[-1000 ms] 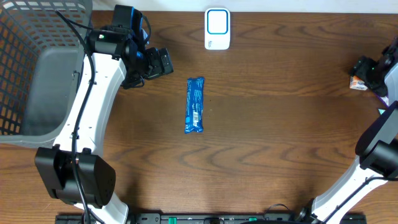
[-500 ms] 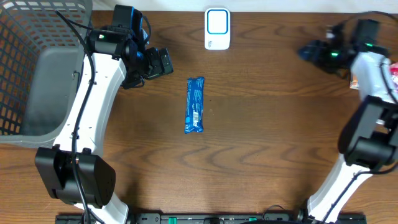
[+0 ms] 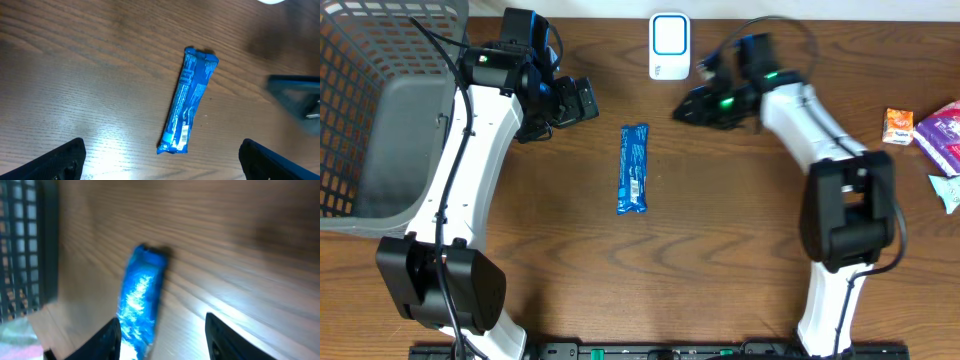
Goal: Scan the item barcode
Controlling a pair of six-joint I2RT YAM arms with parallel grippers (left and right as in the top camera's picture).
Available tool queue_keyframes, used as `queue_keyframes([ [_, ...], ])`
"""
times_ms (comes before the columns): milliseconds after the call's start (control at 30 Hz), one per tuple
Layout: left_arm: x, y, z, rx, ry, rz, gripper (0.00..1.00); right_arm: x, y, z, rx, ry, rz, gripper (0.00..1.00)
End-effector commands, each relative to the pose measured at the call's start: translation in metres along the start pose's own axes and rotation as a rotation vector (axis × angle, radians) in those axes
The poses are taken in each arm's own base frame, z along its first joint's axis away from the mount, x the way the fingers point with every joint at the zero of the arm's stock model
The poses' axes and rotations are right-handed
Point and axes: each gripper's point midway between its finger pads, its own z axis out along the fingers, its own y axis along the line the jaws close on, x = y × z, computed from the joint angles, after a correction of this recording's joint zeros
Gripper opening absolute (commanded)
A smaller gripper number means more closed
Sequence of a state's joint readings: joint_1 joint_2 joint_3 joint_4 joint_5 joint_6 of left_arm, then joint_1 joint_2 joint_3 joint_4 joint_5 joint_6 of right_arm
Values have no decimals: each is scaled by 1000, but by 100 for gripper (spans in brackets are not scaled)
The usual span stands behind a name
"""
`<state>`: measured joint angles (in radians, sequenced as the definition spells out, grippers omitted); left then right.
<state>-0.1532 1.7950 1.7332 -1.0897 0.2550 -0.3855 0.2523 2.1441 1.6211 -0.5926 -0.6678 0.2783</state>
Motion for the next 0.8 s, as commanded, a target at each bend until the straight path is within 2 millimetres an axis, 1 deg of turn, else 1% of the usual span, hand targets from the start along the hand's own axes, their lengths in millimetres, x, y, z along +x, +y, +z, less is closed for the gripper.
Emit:
queue_keyframes([
  [0,-2,3,-1,-13,-8,7,98,23,17,31,-14,40,116,52],
  [100,-2,3,-1,-13,-8,7,98,38,27,53,-23,41,177,62],
  [200,-2,3,-1,-13,-8,7,98,50,33,66,-34,54,177,64],
  [300,-2,3,-1,-13,-8,7,98,58,29,72,5,55,178,64],
  [467,-2,3,-1,-13,-8,7,98,70,20,81,87,51,233,63],
  [567,-2,3,-1,-13,-8,7,98,77,17,87,144,43,215,66],
  [767,-2,3,-1,-13,-8,7,98,93,31,101,188,49,178,68],
])
